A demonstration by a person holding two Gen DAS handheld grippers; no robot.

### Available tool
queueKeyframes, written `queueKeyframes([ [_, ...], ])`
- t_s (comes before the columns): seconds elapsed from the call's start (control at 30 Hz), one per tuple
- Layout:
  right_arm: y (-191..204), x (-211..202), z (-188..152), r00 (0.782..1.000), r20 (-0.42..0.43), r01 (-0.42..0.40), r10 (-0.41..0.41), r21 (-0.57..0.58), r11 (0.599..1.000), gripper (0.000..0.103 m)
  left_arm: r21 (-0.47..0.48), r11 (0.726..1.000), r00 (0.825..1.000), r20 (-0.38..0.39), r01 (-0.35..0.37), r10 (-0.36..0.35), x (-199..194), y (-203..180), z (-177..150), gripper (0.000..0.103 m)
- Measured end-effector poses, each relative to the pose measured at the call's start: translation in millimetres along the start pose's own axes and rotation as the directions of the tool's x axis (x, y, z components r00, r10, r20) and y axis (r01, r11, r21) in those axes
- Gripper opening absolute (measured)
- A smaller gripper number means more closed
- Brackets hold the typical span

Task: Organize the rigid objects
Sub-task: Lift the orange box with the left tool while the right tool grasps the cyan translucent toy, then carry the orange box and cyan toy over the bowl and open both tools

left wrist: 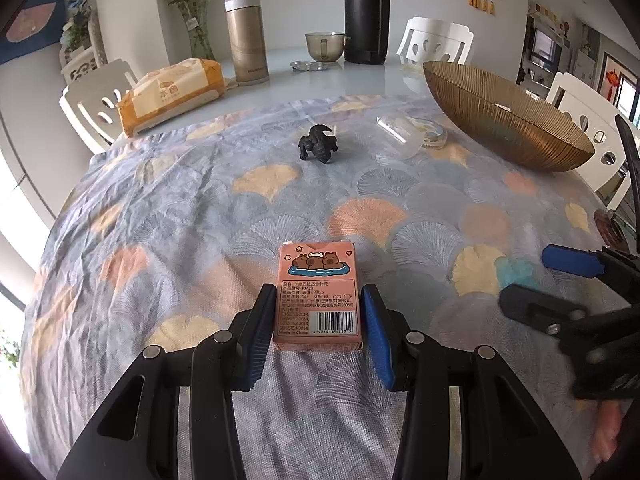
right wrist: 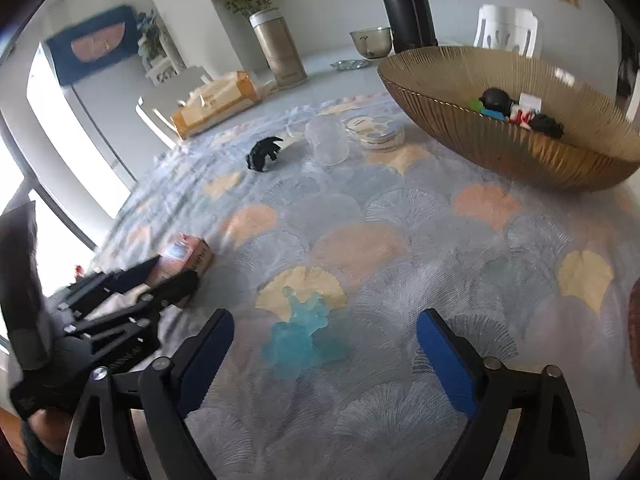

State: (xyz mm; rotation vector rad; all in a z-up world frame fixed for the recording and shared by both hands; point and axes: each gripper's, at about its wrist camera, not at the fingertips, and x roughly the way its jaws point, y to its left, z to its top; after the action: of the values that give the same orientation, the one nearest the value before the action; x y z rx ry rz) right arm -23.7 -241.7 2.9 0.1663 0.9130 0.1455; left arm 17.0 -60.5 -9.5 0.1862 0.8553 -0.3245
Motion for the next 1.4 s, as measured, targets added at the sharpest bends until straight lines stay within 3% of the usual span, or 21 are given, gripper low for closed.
queueKeyframes([
  [0.1, 20, 5, -5, 0.997, -0.006, 0.07, -0.071, -0.113, 0.991, 0.068, 0.002, 1.0, 1.0, -0.001, -0.002, 0.002, 0, 0, 0, 0.04],
  [0.17, 33, 7, -9, 0.993, 0.0, 0.113, -0.115, -0.187, 0.976, 0.048, 0.001, 1.0, 1.0, 0.0, -0.002, 0.002, 0, 0, 0, 0.04],
  [0.23, 39, 6, -11, 0.993, 0.015, 0.116, -0.115, -0.223, 0.968, 0.036, 0.002, 1.0, 1.0, 0.0, -0.002, 0.002, 0, 0, 0, 0.04],
  [0.53, 40, -23, -14, 0.983, 0.165, 0.112, -0.078, -0.207, 0.972, 0.035, -0.016, 1.0, 0.997, 0.077, 0.005, -0.004, -15, 2, 0, 0.037],
  [0.67, 14, -41, -5, 0.982, 0.181, -0.031, 0.048, -0.096, 0.995, 0.035, -0.025, 0.991, 0.986, 0.107, 0.13, -0.127, -32, 0, 7, 0.037],
  [0.77, -3, -68, 9, 0.974, 0.228, 0.018, -0.007, -0.045, 0.999, 0.035, 0.014, 0.989, 0.977, 0.156, 0.144, -0.144, -51, -10, 26, 0.037],
  [0.83, -12, -99, 22, 0.955, 0.295, 0.038, -0.027, -0.032, 0.999, 0.035, 0.049, 0.985, 0.965, 0.196, 0.166, -0.172, -64, -21, 47, 0.036],
  [0.93, -19, -145, 51, 0.906, 0.409, 0.128, -0.114, -0.007, 0.992, 0.035, 0.096, 0.974, 0.94, 0.258, 0.205, -0.223, -82, -42, 85, 0.037],
  [1.07, -40, -168, 89, 0.867, 0.448, 0.189, -0.218, 0.108, 0.976, 0.035, 0.142, 0.95, 0.897, 0.313, 0.279, -0.31, -85, -76, 142, 0.037],
  [1.17, -65, -157, 113, 0.874, 0.401, 0.204, -0.273, 0.208, 0.957, 0.035, 0.116, 0.928, 0.881, 0.293, 0.354, -0.372, -64, -91, 170, 0.036],
  [1.3, -95, -118, 124, 0.92, 0.291, 0.179, -0.264, 0.288, 0.941, 0.035, 0.061, 0.916, 0.894, 0.201, 0.396, -0.4, -13, -106, 183, 0.036],
  [1.4, -104, -97, 125, 0.93, 0.244, 0.198, -0.275, 0.299, 0.934, 0.035, 0.042, 0.91, 0.896, 0.159, 0.413, -0.414, 10, -113, 181, 0.037],
])
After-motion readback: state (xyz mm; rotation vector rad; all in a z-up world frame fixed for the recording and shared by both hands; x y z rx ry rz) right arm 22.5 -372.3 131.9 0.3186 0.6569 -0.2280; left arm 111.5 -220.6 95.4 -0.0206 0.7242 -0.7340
